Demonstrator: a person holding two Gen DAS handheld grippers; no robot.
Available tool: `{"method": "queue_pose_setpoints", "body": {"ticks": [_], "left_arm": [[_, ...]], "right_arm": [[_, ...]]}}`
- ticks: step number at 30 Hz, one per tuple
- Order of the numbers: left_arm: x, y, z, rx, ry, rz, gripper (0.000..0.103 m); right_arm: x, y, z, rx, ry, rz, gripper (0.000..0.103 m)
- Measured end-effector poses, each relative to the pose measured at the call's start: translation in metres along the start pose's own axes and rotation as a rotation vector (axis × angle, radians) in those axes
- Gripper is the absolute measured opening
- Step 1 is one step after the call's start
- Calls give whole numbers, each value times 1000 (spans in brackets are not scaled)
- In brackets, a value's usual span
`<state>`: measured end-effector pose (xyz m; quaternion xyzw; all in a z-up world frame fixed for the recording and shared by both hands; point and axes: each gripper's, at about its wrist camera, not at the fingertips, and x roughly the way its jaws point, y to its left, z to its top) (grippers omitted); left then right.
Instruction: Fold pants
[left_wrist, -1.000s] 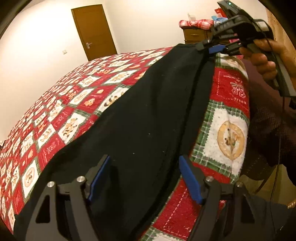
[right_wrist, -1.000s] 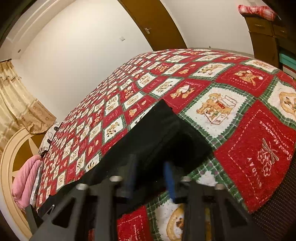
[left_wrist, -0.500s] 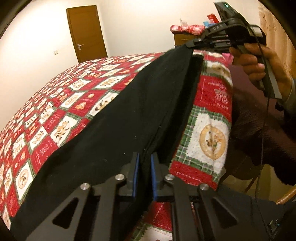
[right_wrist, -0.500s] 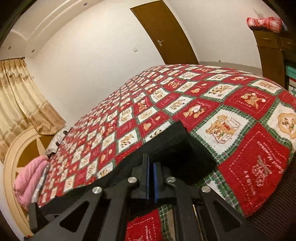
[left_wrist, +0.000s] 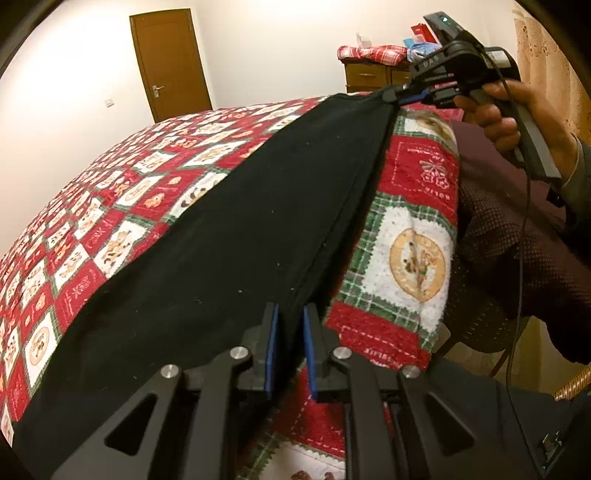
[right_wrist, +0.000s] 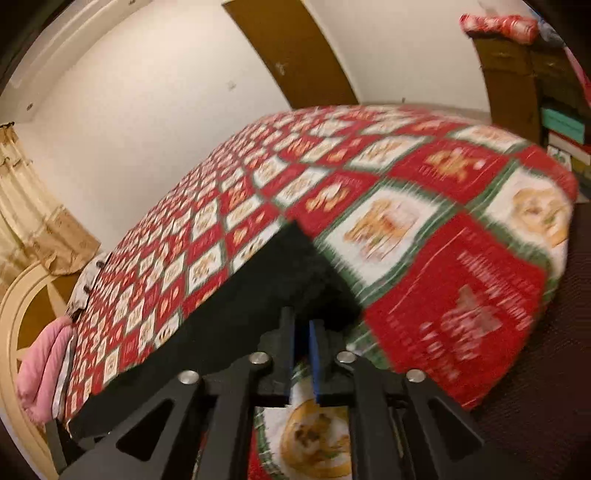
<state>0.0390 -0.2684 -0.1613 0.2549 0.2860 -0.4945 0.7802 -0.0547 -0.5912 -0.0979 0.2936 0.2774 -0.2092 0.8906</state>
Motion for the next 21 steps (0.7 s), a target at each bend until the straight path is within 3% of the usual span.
{"method": "queue_pose_setpoints", "body": {"ticks": [1,4,7,8,12,16,18,21], "left_arm": [[-2,-1,0,-2,-6,-4,16],[-13,-2,0,-20,-36,5,24],[-23,0,0,-39,-86,35,55],[-24,1,0,-42,-100,38,59],[-13,1,2,-44,-70,30,59],[6,-2,-4,-55,11,-21,59],[7,-7,-8,-27,2,-9,62],[5,-6,-9,-31,-2,-15,63]], "right_arm": [[-8,0,2,-3,-44,-40,35],[-25,6,5,-26,-132,-69,38],[-36,26,0,-87,-193,-10,38],[-36,36,-3,-117,-185,25,38],[-11,66,-22,-212,-68,154,38],[18,59,-32,-215,31,27,38],[24,43,-28,-161,58,57,37],[17,37,-22,-150,42,35,37]]}}
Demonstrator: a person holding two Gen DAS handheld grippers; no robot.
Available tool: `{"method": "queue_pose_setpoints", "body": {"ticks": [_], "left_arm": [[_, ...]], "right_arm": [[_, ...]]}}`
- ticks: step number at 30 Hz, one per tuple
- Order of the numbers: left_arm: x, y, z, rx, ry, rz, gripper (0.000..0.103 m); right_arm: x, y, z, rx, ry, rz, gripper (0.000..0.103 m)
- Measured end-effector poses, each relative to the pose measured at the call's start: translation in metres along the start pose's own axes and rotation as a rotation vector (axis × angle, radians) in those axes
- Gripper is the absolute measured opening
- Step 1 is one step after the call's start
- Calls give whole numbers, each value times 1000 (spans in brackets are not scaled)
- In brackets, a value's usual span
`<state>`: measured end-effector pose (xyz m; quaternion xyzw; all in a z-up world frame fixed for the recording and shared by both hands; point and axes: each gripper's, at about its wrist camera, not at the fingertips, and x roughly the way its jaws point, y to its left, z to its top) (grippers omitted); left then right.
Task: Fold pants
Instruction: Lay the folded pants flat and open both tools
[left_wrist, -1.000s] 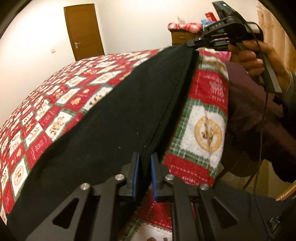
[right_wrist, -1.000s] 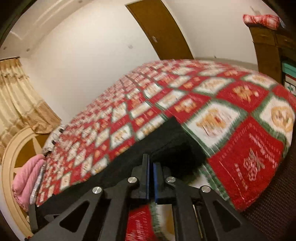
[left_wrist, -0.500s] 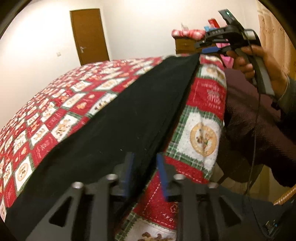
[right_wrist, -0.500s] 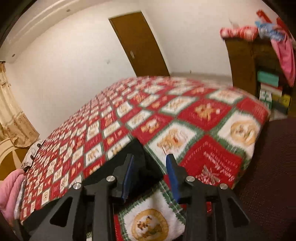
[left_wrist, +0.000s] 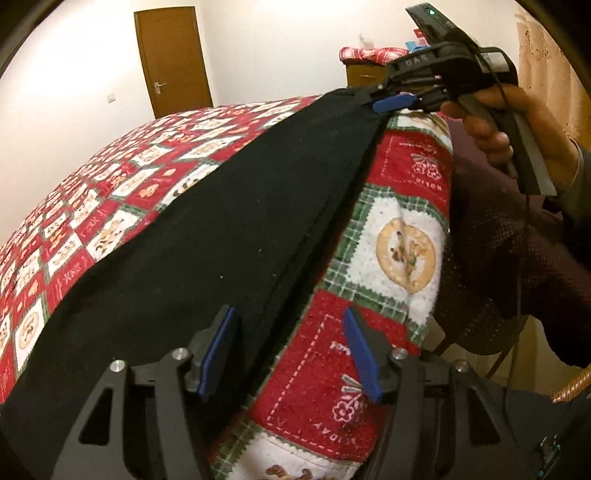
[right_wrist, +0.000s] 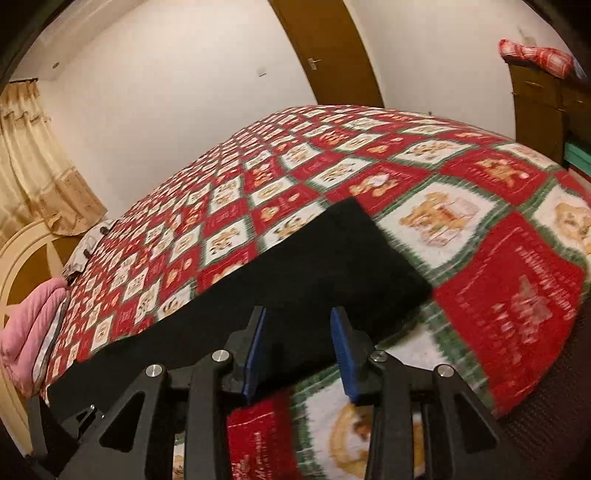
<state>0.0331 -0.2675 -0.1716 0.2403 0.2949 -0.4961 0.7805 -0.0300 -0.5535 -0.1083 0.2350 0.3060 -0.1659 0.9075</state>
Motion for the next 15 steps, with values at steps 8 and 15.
{"method": "queue_pose_setpoints", "body": {"ticks": [8,15], "left_arm": [[-43,39,-20,-98,-72,152,64],[-90,122,-68,-305,-54,436,64]], "right_arm": [[-22,33,-3,-49,-64,51,38],[15,169,-36,-337,111,294,38]]}}
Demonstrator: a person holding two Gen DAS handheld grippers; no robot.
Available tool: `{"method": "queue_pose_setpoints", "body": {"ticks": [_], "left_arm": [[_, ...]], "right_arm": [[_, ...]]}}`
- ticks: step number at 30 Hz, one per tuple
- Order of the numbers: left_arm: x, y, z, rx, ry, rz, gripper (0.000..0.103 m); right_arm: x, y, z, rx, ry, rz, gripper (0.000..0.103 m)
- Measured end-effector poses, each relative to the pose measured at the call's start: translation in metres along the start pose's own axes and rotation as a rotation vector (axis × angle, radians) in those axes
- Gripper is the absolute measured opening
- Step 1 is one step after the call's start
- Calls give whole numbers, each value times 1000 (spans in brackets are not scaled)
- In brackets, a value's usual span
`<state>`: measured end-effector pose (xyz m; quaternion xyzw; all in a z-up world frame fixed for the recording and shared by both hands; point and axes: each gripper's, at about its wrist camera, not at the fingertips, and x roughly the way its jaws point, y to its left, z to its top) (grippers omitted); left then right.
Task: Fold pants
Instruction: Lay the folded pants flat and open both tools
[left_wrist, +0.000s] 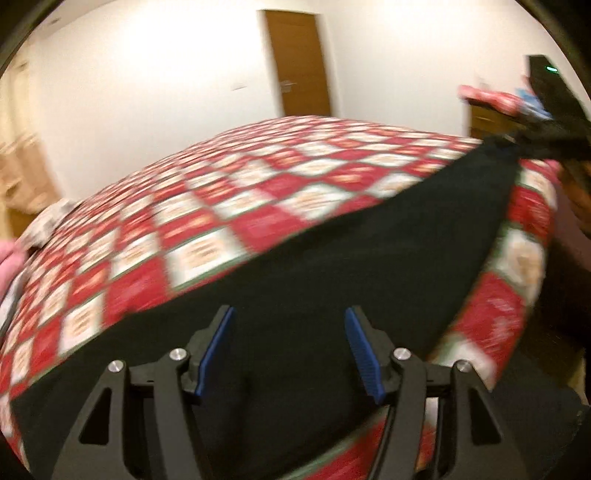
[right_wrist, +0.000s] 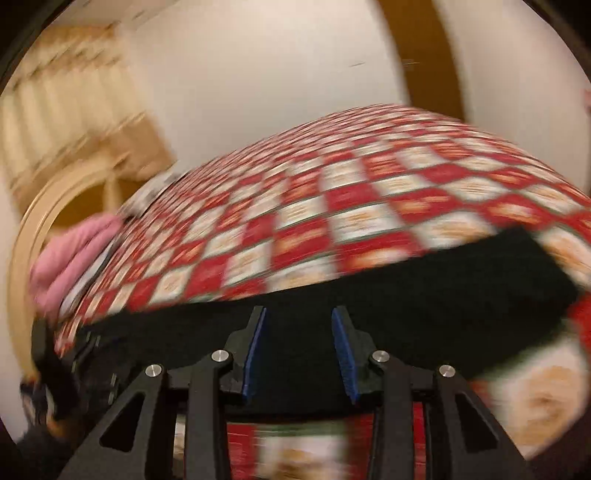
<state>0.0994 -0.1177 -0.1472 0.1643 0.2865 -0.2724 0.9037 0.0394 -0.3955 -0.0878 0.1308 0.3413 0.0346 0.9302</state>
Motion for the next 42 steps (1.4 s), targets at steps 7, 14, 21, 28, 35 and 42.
{"method": "queue_pose_setpoints", "body": {"ticks": [7,14,21,28,35,42], "left_arm": [[-3,62,-37,-176,40,127,65],[0,67,-66,-230,56,123,69],[-7,69,-75,-240,10,100,70],[-7,69,-75,-236,-5,99,70],[-7,67,-76,-226,-13,108,71],[-11,67,-77,-230,-19,103,71]], "right_arm": [[118,131,29,-99,201,296,38],[213,215,46,-90,372,341,38],[266,242,40,-62,499,341,38],[285,255,25,-68,556,361,11],[279,247,31,-5,505,371,4],[275,250,28,-79,509,383,6]]}}
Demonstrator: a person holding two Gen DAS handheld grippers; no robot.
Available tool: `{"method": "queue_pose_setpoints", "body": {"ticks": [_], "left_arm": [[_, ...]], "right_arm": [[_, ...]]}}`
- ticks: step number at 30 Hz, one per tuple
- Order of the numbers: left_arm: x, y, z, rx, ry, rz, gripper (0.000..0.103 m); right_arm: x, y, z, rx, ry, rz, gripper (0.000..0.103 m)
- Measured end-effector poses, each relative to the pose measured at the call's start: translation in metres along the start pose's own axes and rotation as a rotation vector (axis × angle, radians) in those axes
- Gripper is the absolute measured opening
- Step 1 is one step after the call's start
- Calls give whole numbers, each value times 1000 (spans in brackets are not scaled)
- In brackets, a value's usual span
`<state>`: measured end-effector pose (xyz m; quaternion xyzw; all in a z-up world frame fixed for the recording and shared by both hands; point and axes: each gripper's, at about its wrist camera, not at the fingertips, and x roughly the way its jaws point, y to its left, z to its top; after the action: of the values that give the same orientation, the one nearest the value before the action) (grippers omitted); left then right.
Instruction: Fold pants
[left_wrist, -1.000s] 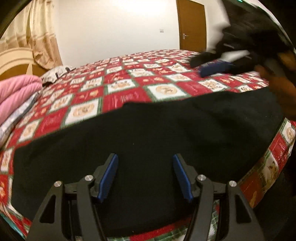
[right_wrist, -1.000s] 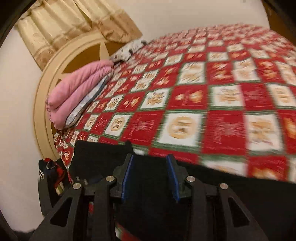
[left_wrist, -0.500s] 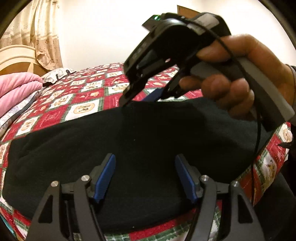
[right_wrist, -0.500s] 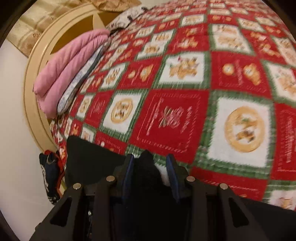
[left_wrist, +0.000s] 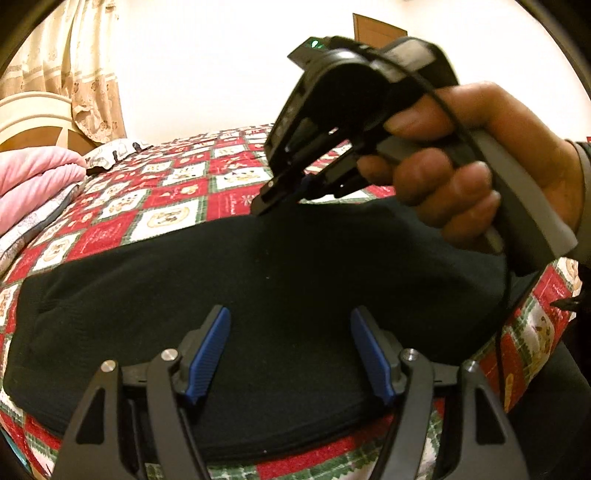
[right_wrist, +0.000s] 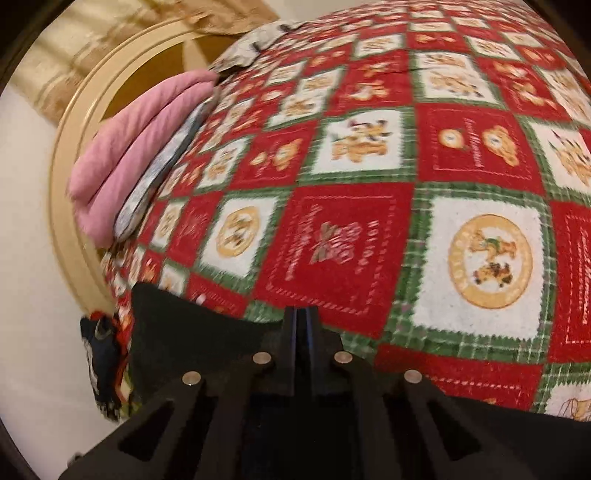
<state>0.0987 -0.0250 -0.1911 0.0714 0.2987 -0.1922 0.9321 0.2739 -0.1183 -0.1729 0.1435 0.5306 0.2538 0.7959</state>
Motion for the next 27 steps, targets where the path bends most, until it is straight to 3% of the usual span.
{"method": "queue_pose_setpoints", "body": {"ticks": [4,5,10,13,19,21,24,27], "left_arm": [[-1,2,2,-23,6,-9,72],[0,3,3,-31,9,-14,74],[0,5,5,-57,24,-23,74],[0,5,5,-62,29,-20,74],[0,2,4,-49,35,-8,76],[1,1,4,-46,36,-4,78],[1,-3,2,-36,37,0,82],[0,-8,3,-15,52,19,83]], "right_arm": [[-33,0,-14,-33,-71,-54,37],[-41,0,-19,-44,-82,-64,38],[-81,-9,-57,-97,-125,-168,38],[-101,-18,-85,-143,-145,-291,38],[-117,-39,-128,-195,-134,-436,38],[-115,-55,-138,-177,-110,-449,38],[-121,-67,-147,-177,-150,-395,39],[-121,-65,-146,-174,-153,-398,39]]}}
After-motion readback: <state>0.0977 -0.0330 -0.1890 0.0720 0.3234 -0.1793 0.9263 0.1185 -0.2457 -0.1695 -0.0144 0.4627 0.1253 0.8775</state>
